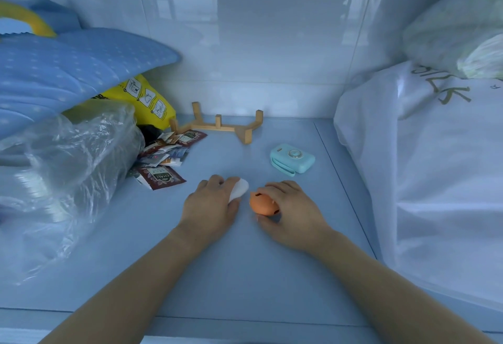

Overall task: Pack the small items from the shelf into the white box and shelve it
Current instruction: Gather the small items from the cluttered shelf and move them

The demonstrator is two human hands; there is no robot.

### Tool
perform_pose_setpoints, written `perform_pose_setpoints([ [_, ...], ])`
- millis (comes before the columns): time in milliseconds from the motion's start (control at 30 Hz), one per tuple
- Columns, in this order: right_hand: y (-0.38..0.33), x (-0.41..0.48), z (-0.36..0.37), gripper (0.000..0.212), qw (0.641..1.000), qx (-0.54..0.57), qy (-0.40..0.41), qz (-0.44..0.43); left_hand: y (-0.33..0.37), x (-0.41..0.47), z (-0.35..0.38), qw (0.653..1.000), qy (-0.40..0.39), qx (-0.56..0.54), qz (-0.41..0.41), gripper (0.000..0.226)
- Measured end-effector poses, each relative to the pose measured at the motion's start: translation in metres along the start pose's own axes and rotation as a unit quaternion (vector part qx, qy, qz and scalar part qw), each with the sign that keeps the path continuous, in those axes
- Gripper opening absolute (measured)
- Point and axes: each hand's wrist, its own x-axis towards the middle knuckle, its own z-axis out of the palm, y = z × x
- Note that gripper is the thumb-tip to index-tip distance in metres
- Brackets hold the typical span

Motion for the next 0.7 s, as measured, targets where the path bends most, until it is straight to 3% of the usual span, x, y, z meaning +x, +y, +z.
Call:
perform_pose_setpoints([
  [200, 0.01, 0.0, -0.005, 0.035, 0.998, -0.037, 0.032, 0.035, 0.03, 0.0, 0.013, 0.998, 0.041, 0.038, 0.004, 0.038],
  [333, 0.013, 0.004, -0.006, 0.038, 0.998, -0.042, 0.001, 0.042, 0.036, 0.005, 0.023, 0.997, 0.045, 0.057, 0.0, 0.039],
  [567, 0.021, 0.015, -0.013, 0.022, 0.999, -0.02, 0.023, 0.031, 0.036, 0.021, 0.026, 0.998, 0.056, 0.033, 0.001, 0.041],
  [700, 0.026, 0.018, -0.016, 0.027, 0.999, -0.04, 0.006, 0.031, 0.037, 0.026, 0.027, 0.997, 0.073, 0.02, 0.001, 0.04],
])
